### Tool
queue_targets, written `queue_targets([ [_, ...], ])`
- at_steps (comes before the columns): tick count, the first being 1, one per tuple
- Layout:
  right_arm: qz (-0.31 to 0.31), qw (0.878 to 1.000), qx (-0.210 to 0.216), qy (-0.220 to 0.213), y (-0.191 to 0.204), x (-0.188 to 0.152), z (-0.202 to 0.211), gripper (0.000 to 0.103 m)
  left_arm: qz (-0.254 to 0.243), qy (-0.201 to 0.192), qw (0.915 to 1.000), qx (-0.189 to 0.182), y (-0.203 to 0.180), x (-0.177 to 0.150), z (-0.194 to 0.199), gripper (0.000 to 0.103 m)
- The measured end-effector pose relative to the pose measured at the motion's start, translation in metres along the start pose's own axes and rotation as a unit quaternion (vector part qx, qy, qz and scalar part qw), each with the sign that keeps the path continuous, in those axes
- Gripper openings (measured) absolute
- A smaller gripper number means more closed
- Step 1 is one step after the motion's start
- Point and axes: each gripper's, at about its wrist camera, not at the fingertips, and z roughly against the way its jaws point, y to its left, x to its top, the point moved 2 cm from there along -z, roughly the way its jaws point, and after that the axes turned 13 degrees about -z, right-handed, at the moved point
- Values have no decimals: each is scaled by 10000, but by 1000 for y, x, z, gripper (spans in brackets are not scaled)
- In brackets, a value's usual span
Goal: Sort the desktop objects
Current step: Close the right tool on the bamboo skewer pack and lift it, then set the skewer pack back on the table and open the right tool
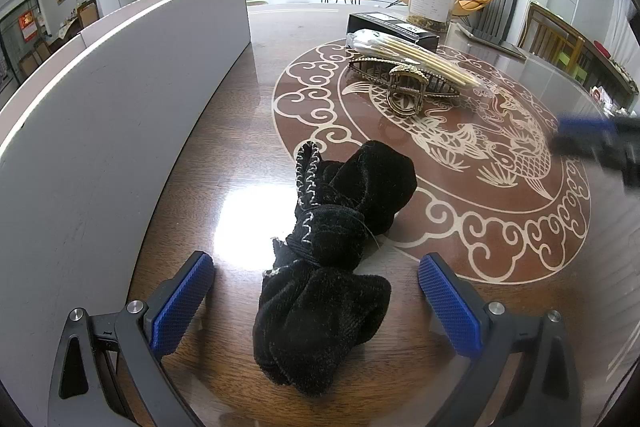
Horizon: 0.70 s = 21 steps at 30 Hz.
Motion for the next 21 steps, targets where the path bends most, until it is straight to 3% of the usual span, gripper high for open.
queue_targets([
  [3, -5, 9998, 139, -157, 19, 37, -16, 52, -3, -1, 10000, -1, 0, 0, 0, 103],
  [7, 28, 10000, 50, 31, 35, 77, -60, 51, -3, -1, 10000, -1, 0, 0, 0, 103],
  [12, -515, 9980, 254, 281, 26, 108, -105, 51, -2, -4, 10000, -15, 0, -1, 0, 103],
  [14, -701, 9959, 440, 374, 23, 116, -113, 32, -5, -4, 10000, -29, 0, -1, 0, 103],
  [21, -707, 9968, 258, 269, 12, 108, -99, 25, -5, -4, 10000, -30, 0, -1, 0, 103],
])
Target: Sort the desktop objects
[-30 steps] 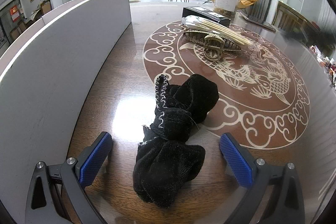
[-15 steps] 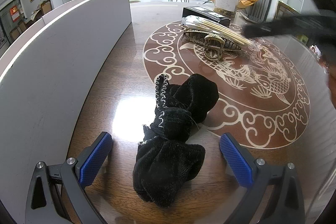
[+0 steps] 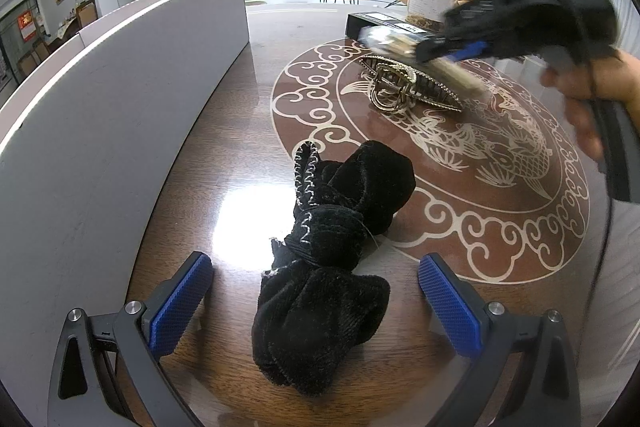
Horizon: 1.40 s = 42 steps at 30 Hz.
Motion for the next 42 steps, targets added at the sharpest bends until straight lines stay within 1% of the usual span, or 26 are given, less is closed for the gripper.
queue_targets([
  [3, -175, 9992, -146, -335, -22, -12, 32, 20, 0, -1, 10000, -1, 0, 0, 0, 103],
  [5, -87, 9981, -361, -489, -34, -28, 56, 16, -2, -2, 10000, -1, 1, 0, 0, 103],
  [8, 76, 9976, -545, -414, -46, -73, 83, 16, -3, -2, 10000, 0, 1, 0, -1, 103],
  [9, 128, 9976, -555, -387, -53, -88, 86, 16, -3, -3, 10000, 0, 1, 0, -1, 103],
  [10, 135, 9977, -544, -385, -55, -109, 94, 16, -4, -3, 10000, -2, 1, 0, -1, 103],
  [11, 107, 9975, -562, -410, -58, -126, 101, 20, -4, -3, 10000, -2, 1, 0, -1, 103],
  [12, 55, 9972, -578, -478, -61, -142, 107, 27, -4, -3, 10000, -2, 1, 0, -1, 103],
  [13, -18, 9967, -593, -562, -67, -158, 114, 56, -3, -3, 10000, -2, 1, 0, -1, 103],
  [14, -80, 9956, -667, -650, -70, -173, 121, 91, -3, -2, 10000, -2, 1, 0, -1, 103],
  [15, -126, 9939, -795, -757, -74, -186, 125, 101, -4, -2, 10000, -2, 1, 0, -1, 103],
  [16, -155, 9916, -923, -889, -77, -197, 128, 103, -3, -3, 10000, -2, 1, 0, -1, 103],
  [17, -158, 9911, -957, -916, -79, -203, 129, 103, -3, -2, 10000, -1, 1, 0, -1, 103],
  [19, -203, 9912, -1032, -809, -84, -211, 122, 103, -4, -3, 10000, -1, 1, 0, -1, 103],
  [23, -349, 9903, -1114, -757, -95, -217, 111, 103, -4, -3, 10000, -1, 1, 0, -1, 103],
  [24, -361, 9891, -1157, -841, -96, -218, 109, 103, -3, -3, 10000, -1, 1, 0, -1, 103],
  [29, -347, 9876, -1274, -845, -93, -215, 104, 103, -5, -4, 10000, -1, 1, 0, -1, 103],
  [42, -349, 9876, -1276, -841, -92, -216, 104, 103, -7, -7, 10000, 0, 0, 0, -1, 103],
])
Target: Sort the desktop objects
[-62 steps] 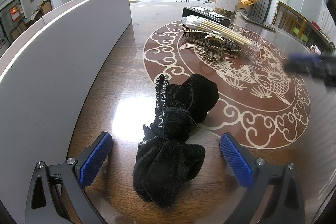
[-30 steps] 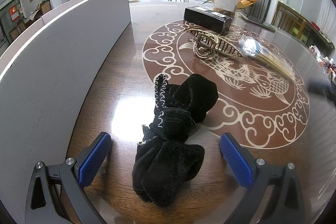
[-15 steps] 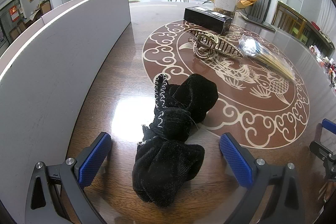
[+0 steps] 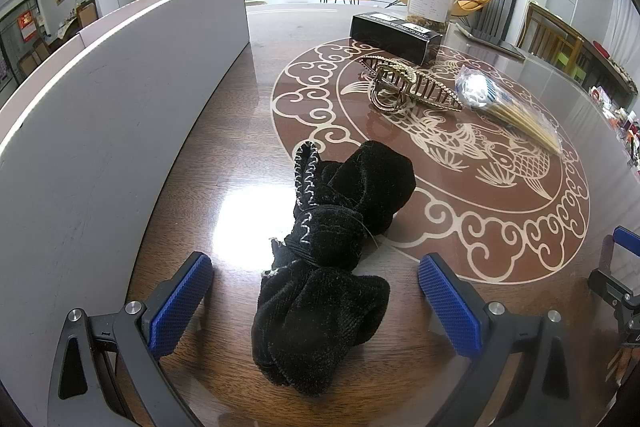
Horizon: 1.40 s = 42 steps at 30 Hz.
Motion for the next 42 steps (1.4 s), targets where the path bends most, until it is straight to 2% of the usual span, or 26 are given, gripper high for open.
queue_targets([
  [39, 0, 10000, 5, -1, 1, 0, 0, 103, -4, -5, 10000, -3, 0, 0, 0, 103],
  [42, 154, 9998, 119, 39, 0, 0, 0, 103, -4, -5, 10000, -2, 0, 0, 0, 103],
])
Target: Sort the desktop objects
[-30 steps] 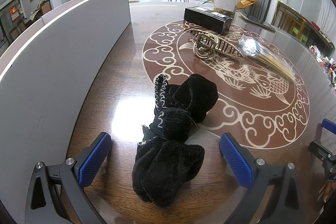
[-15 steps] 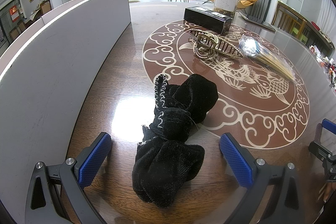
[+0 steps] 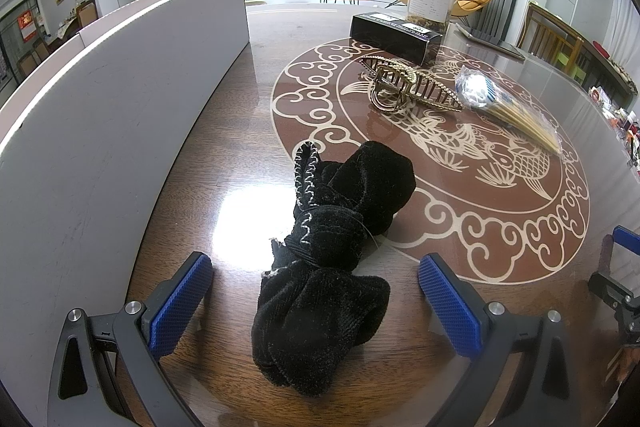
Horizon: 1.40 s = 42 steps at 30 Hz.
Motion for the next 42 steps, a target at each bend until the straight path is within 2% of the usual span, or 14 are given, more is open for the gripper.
queue_targets([
  [3, 216, 9993, 291, -11, -3, 11, 0, 103, 0, -1, 10000, 0, 0, 0, 0, 103],
  [8, 1253, 9905, 462, -315, 19, 58, -5, 103, -2, 0, 10000, -2, 0, 0, 0, 103],
  [13, 1840, 9825, 280, 108, 43, 113, -57, 103, -2, -1, 10000, -2, 0, 0, 0, 103],
  [19, 1763, 9817, 581, 428, 61, 149, -98, 103, -2, -2, 10000, -2, 0, 0, 0, 103],
  [21, 1581, 9831, 607, 689, 59, 152, -111, 94, -2, -1, 10000, -2, 0, 0, 0, 103],
  [22, 1351, 9851, 769, 739, 55, 156, -112, 81, -2, -1, 10000, -2, 0, 0, 0, 103],
  [23, 1256, 9872, 724, 662, 53, 158, -111, 63, -3, -2, 10000, -2, 0, 0, 0, 103],
  [25, 919, 9919, 657, 588, 43, 160, -105, 43, -4, -3, 10000, -1, 0, 0, 0, 103],
  [26, 629, 9938, 684, 607, 36, 158, -100, 39, -3, -3, 10000, -2, 0, 0, 0, 103],
  [29, 260, 9966, 559, 549, 26, 139, -85, 39, -4, -3, 10000, -4, 0, 0, 0, 103],
  [34, 154, 9977, 460, 464, 35, 68, -36, 42, -6, -4, 10000, -4, 0, 0, 0, 103],
  [36, 283, 9978, 437, 398, 42, 41, -18, 54, -5, -5, 10000, -8, 0, 0, 0, 103],
  [38, 465, 9975, 428, 316, 47, 23, -11, 80, -8, -3, 10000, -3, 0, 0, 0, 103],
  [42, 565, 9978, 348, 34, 45, 10, -9, 88, -16, -3, 10000, -13, 0, -1, 1, 103],
])
